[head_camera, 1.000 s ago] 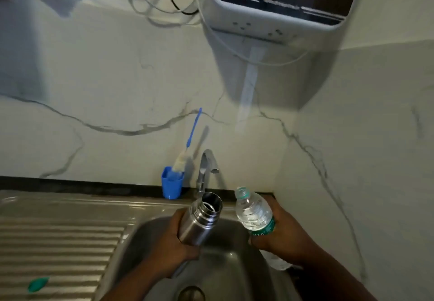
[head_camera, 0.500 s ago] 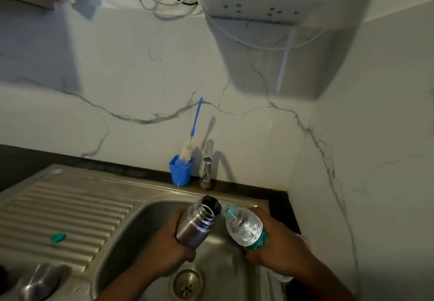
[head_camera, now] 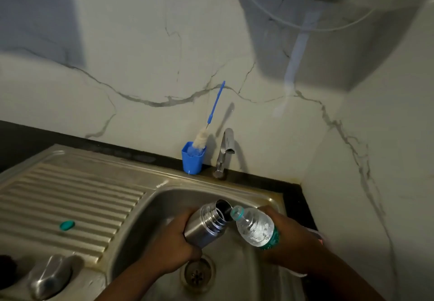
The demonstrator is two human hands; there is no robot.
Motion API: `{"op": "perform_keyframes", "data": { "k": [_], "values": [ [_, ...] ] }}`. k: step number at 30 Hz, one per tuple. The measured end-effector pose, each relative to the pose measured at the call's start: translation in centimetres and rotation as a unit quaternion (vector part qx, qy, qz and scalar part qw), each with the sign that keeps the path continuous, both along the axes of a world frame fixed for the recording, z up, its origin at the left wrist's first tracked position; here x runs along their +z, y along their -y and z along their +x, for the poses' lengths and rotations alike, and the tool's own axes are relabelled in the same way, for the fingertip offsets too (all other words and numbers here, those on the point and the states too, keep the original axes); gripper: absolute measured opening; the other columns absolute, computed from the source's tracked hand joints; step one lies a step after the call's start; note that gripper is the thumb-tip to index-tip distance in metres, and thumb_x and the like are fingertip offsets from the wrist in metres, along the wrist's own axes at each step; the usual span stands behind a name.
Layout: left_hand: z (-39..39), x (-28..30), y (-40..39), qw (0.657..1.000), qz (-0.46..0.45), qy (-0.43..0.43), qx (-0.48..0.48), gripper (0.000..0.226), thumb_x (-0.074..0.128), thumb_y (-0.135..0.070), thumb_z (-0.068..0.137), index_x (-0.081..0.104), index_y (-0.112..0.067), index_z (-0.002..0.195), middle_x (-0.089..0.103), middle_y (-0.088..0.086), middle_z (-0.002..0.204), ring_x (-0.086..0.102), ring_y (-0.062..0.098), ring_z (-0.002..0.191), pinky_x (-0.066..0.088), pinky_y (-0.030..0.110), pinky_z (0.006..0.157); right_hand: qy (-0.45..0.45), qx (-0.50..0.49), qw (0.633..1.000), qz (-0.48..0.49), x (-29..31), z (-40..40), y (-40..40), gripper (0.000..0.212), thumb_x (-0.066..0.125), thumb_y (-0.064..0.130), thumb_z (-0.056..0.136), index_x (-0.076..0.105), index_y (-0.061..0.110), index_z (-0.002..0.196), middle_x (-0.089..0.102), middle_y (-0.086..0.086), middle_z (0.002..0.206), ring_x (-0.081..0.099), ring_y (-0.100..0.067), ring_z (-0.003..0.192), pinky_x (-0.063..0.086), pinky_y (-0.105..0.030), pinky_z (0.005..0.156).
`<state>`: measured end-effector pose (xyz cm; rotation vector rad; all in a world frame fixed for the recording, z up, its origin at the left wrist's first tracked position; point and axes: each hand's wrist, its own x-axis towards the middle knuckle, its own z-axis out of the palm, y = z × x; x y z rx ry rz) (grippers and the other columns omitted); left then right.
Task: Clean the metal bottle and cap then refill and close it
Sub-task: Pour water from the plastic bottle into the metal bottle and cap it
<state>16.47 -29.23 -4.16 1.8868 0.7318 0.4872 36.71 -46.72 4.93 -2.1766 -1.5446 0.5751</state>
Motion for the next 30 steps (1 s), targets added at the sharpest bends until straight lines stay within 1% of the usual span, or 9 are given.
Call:
{"op": "perform_keyframes", "data": {
  "k": [3,6,11,13,18,22,24,26,30],
  "values": [
    [0.4,-0.7,-1.2,1.000,0.001,0.010,-0.012,0.083,0.074,-0.029,0.036,0.048,-0.061,0.109,0.062,-0.021,0.112,0.062,0.002,0.100,0.056,0.032,0.082,0.046,0.018,0.998,-0.045,-0.5,0.5,-1.0,0.070,0.081,0.029,0.067,0.039,0.038,0.122,0.057,0.017,0.111,0.059,0.001,0.101,0.050,-0.021,0.090],
    [1.6,-1.3,-2.3,1.000,-0.004,0.022,-0.016,0.086,0.074,-0.028,0.037,0.050,-0.057,0.114,0.063,-0.021,0.112,0.063,0.004,0.102,0.056,0.034,0.083,0.071,0.003,0.996,-0.060,-1.3,1.3,-2.2,0.075,0.081,0.035,0.066,0.035,0.041,0.125,0.057,0.018,0.112,0.058,0.001,0.102,0.049,-0.017,0.088],
    [3.6,-2.5,-3.8,0.999,-0.001,0.039,0.013,0.089,0.073,-0.028,0.038,0.047,-0.056,0.118,0.062,-0.020,0.113,0.062,0.004,0.100,0.056,0.040,0.082,0.035,-0.045,0.998,-0.009,-2.9,2.0,-4.1,0.075,0.083,0.031,0.063,0.039,0.046,0.122,0.059,0.018,0.110,0.059,0.003,0.100,0.050,-0.018,0.084],
    [4.0,-2.9,-4.0,0.999,0.008,0.043,0.017,0.089,0.073,-0.032,0.039,0.045,-0.057,0.119,0.061,-0.018,0.115,0.061,0.005,0.102,0.056,0.043,0.083,0.038,-0.059,0.997,0.014,-3.7,2.1,-4.3,0.073,0.083,0.032,0.061,0.043,0.044,0.120,0.061,0.015,0.108,0.060,0.000,0.098,0.052,-0.025,0.085],
    [3.0,-2.8,-3.5,0.998,0.041,0.031,0.026,0.086,0.074,-0.031,0.039,0.042,-0.068,0.110,0.060,-0.017,0.112,0.060,0.006,0.100,0.055,0.043,0.081,0.054,-0.064,0.996,0.000,-3.2,1.2,-3.7,0.064,0.081,0.033,0.063,0.044,0.044,0.113,0.063,0.013,0.100,0.062,0.000,0.092,0.054,-0.026,0.082],
    [1.9,-1.5,-3.4,0.997,0.067,0.017,0.023,0.088,0.076,-0.031,0.040,0.046,-0.055,0.120,0.061,-0.017,0.113,0.059,0.009,0.103,0.053,0.044,0.085,0.070,-0.038,0.997,-0.022,-0.8,0.1,-3.4,0.047,0.079,0.032,0.070,0.044,0.044,0.099,0.060,0.017,0.092,0.060,0.005,0.087,0.048,-0.014,0.079],
    [1.6,-0.9,-3.4,0.997,0.080,0.011,0.020,0.088,0.076,-0.032,0.043,0.048,-0.048,0.125,0.060,-0.017,0.115,0.057,0.010,0.105,0.052,0.044,0.088,0.068,-0.032,0.996,-0.038,0.3,-0.4,-3.3,0.054,0.078,0.042,0.065,0.043,0.042,0.106,0.059,0.018,0.098,0.059,0.002,0.092,0.051,-0.021,0.086],
    [1.2,-0.4,-3.5,0.995,0.094,0.008,0.017,0.088,0.078,-0.031,0.046,0.047,-0.046,0.127,0.058,-0.017,0.116,0.055,0.010,0.107,0.051,0.042,0.090,0.076,-0.025,0.996,-0.050,1.4,-0.7,-3.3,0.073,0.069,0.059,0.051,0.044,0.036,0.115,0.059,0.017,0.104,0.060,-0.002,0.097,0.051,-0.028,0.090],
    [0.7,0.6,-4.0,0.992,0.128,0.018,0.007,0.089,0.078,-0.029,0.048,0.046,-0.045,0.130,0.056,-0.019,0.118,0.054,0.009,0.108,0.048,0.041,0.093,0.095,-0.001,0.990,-0.102,2.9,-0.8,-3.0,0.083,0.069,0.058,0.044,0.037,0.038,0.118,0.056,0.021,0.104,0.059,0.000,0.098,0.050,-0.020,0.088]
  ]
}}
